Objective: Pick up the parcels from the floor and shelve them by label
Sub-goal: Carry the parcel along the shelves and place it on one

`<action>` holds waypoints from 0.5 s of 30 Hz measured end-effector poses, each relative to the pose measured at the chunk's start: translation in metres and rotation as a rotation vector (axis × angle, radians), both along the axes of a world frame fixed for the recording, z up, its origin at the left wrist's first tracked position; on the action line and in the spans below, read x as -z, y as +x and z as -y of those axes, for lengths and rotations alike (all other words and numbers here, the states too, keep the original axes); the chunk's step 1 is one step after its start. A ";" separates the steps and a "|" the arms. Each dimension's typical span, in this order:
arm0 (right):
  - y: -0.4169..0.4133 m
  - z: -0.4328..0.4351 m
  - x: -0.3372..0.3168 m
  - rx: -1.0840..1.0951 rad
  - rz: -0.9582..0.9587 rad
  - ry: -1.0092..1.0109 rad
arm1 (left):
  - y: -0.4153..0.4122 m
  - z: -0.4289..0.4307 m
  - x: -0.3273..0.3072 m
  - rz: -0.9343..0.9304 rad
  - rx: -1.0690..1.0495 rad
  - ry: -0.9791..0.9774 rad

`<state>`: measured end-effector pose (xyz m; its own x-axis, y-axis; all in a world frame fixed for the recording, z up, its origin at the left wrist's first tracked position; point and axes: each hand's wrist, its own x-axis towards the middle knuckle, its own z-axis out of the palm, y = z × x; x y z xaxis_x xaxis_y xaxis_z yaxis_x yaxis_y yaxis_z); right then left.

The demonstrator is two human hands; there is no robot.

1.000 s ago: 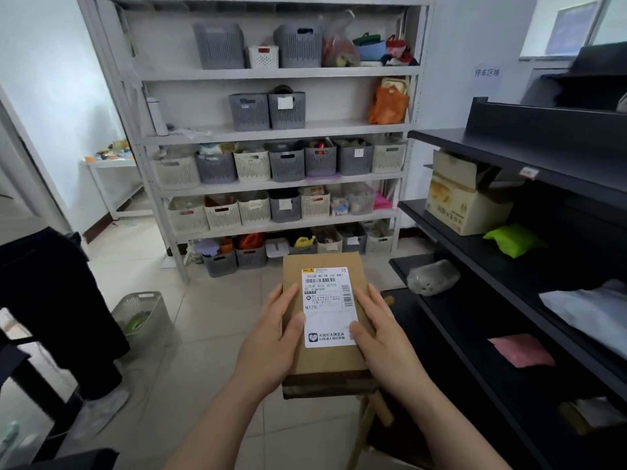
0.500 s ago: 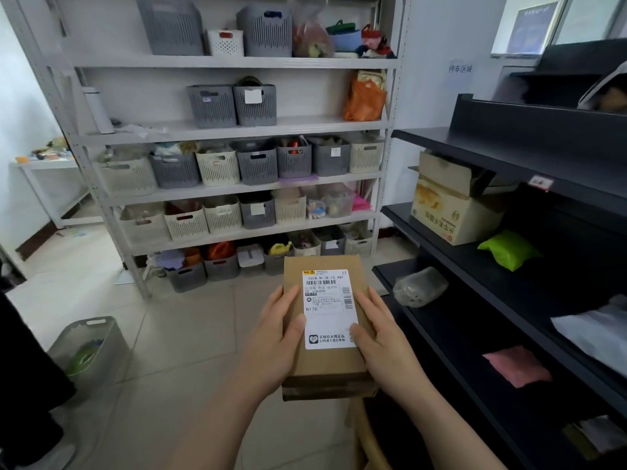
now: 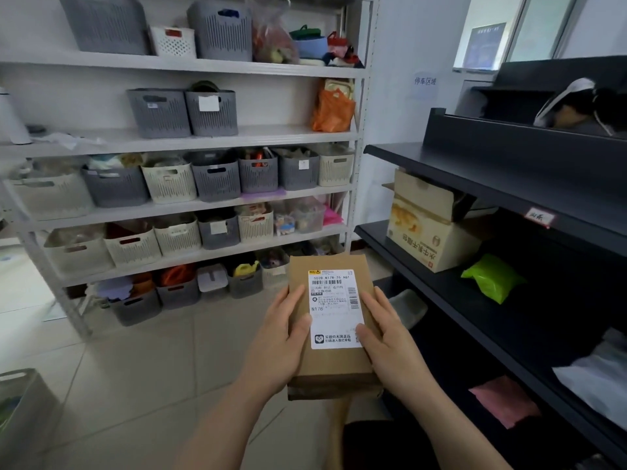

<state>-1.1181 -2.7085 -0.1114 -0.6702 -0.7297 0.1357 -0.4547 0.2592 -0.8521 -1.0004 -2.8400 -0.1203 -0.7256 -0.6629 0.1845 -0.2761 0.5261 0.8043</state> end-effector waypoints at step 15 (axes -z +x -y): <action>-0.036 0.116 -0.001 0.332 0.023 -0.037 | -0.092 0.153 0.003 0.017 0.352 -0.038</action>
<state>-1.1540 -2.8248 -0.1104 -0.8737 -0.4659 0.1399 -0.3308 0.3583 -0.8730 -1.0919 -2.9932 -0.1232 -0.9117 -0.3641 0.1904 -0.0854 0.6211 0.7790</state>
